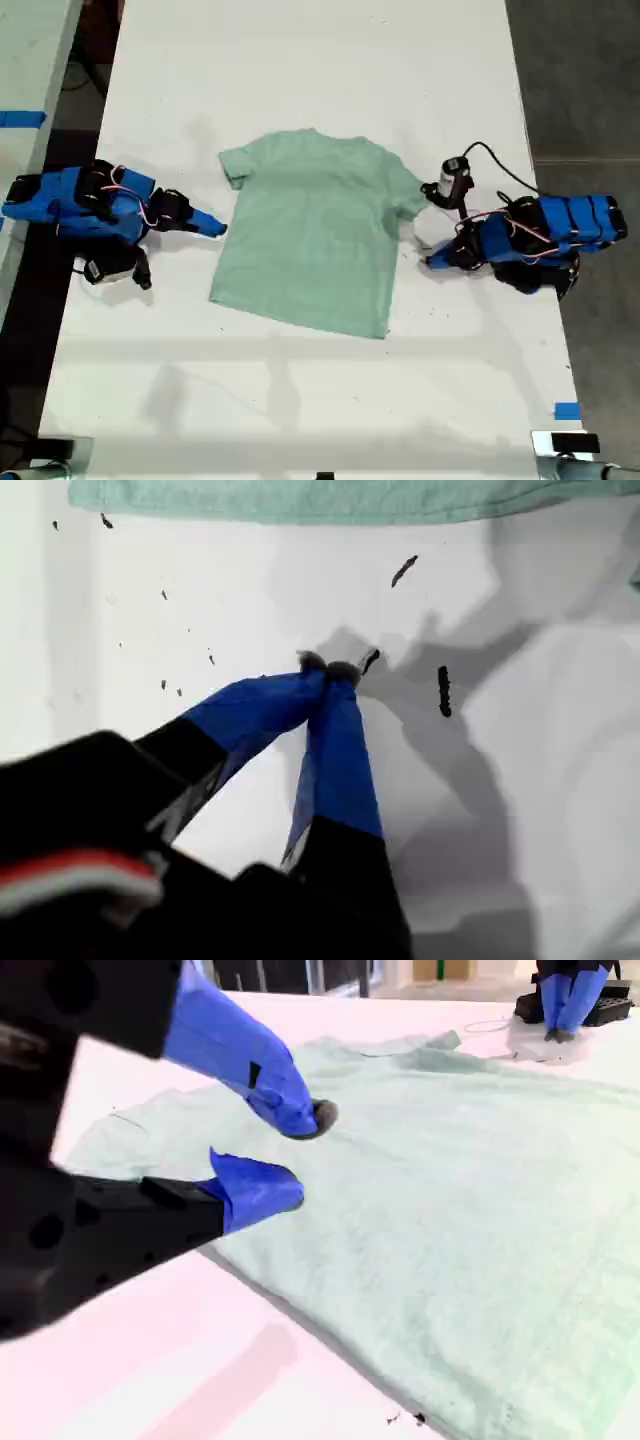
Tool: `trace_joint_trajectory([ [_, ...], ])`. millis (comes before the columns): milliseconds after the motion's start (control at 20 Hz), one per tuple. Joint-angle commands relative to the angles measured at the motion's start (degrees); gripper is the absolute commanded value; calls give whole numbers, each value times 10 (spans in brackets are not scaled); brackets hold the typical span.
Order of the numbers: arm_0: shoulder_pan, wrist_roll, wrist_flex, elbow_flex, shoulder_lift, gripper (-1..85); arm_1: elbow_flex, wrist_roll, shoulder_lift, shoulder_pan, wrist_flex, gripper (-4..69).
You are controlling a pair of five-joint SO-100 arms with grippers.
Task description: Fold t shirt
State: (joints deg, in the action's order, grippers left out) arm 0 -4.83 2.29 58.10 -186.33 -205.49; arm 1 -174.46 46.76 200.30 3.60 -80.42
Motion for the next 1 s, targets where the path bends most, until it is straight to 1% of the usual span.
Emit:
trace_joint_trajectory([
  [0, -1, 3, -3, -22, -4, 80, -31, -121, 4, -233, 26, -2],
  [100, -1, 3, -3, -22, -4, 80, -34, -131, 4, -182, 34, -2],
  [150, -3, 3, -3, -22, -4, 80, -34, -76, 4, -177, 34, -2],
  [200, -14, 3, -3, -22, -4, 80, -35, -106, 4, -179, 39, -1],
  [250, -32, 3, -3, -22, -4, 96, -35, -218, 4, -185, 38, 1],
  [300, -58, 3, -3, -22, -4, 145, -33, -350, 4, -179, 33, 6],
  [350, -89, 3, -3, -22, -4, 159, -29, -409, 5, -148, 35, 51],
  [400, -121, 3, -5, -22, -4, 134, -25, -383, 6, -112, 62, -5],
  [450, -148, 3, -17, -22, -4, -2, -21, -276, 6, -89, 61, -5],
  [500, -150, -1, -25, -22, -4, -3, -26, -285, 6, -102, 83, -5],
  [550, -142, -33, -29, -22, -4, -2, -34, -282, 6, -133, 126, -5],
  [600, -142, -16, -54, -22, -4, 22, -22, -277, 5, -146, 159, 1],
  [650, -140, 45, -92, -22, -5, 3, -8, -244, -4, -156, 206, 6],
  [700, -167, 86, -126, -22, -5, -2, 42, -223, -86, -178, 217, 10],
  [750, -209, 106, -128, -18, -4, -2, 134, -211, -239, -202, 198, 33],
  [800, -239, 139, -129, -13, -4, 10, 230, -199, -381, -217, 178, 103],
  [850, -269, 168, -121, -13, -4, 33, 308, -177, -476, -238, 171, 170],
  [900, -299, 192, -112, -20, -3, 70, 370, -159, -534, -277, 149, 219],
  [950, -308, 206, -105, -16, -4, 101, 414, -132, -577, -329, 128, 238],
])
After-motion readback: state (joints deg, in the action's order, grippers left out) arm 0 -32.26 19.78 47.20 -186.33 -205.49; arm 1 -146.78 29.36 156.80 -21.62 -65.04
